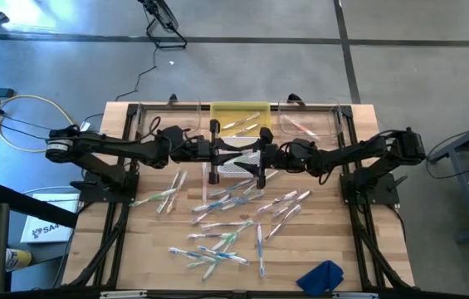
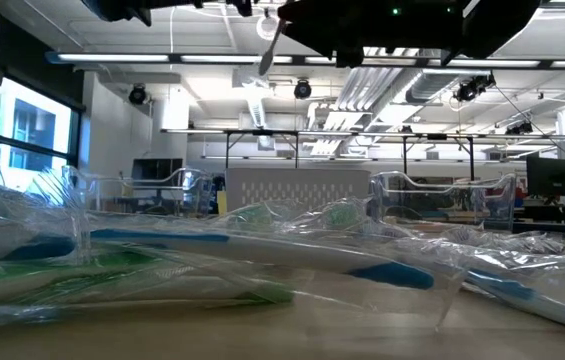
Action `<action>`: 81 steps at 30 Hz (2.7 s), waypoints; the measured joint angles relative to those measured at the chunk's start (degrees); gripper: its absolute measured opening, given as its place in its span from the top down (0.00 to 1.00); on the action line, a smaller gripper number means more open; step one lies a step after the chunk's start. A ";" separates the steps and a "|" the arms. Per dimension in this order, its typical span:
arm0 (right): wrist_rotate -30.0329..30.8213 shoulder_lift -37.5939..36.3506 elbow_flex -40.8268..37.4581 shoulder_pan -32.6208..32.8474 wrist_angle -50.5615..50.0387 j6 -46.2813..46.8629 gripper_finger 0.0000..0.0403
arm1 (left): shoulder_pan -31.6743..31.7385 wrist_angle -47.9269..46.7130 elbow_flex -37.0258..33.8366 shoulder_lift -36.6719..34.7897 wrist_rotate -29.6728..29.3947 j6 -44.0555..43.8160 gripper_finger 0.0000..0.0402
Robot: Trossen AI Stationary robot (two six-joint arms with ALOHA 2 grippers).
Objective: Pick & Place Toothbrushes
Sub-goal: Put the orange toothbrush into the right transparent bin
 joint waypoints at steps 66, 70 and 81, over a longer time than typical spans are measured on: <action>6.70 -7.52 0.04 0.10 -13.08 -1.17 0.98 | 0.00 -11.63 0.05 -8.08 -0.48 6.27 0.60; 17.73 -13.10 0.06 0.07 -24.74 -0.66 0.98 | 0.02 -16.45 0.07 -10.54 -0.63 6.25 0.60; 37.23 -20.98 0.04 -4.51 -52.82 7.52 0.98 | 0.00 -22.55 0.13 -13.69 -0.83 6.27 0.60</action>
